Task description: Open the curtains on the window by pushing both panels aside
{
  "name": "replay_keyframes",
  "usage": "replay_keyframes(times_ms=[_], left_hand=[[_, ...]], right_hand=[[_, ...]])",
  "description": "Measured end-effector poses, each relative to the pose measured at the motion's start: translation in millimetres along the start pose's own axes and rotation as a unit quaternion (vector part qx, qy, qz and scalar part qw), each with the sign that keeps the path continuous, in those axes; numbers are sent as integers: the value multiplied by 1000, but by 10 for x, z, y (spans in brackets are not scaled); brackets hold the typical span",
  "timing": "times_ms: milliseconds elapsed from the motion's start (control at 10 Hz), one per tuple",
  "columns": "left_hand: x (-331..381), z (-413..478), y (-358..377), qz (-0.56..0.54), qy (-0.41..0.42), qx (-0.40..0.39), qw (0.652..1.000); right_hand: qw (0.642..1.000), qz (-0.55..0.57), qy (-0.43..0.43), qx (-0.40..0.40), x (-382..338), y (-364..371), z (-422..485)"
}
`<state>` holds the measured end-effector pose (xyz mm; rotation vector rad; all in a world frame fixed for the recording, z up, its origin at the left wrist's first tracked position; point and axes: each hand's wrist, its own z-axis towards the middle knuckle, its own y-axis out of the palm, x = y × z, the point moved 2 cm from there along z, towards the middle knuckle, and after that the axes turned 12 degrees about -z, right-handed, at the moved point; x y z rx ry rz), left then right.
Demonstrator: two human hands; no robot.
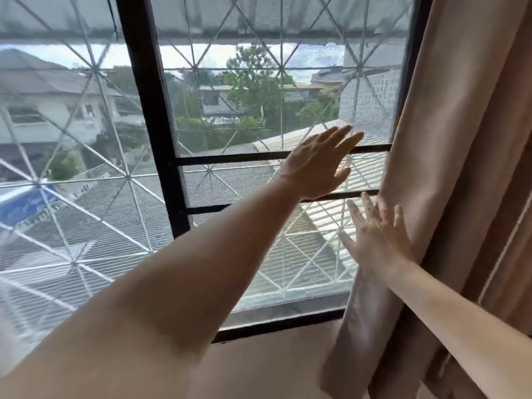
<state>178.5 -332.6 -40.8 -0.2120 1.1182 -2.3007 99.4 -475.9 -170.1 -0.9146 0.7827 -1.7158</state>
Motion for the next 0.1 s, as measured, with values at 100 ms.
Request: replay_keyframes(times_ms=[100], left_hand=[[-130,-309,-201,11,-20,-8,1000]], right_hand=[[1000,1,-25,-3,-248,-104,-60]])
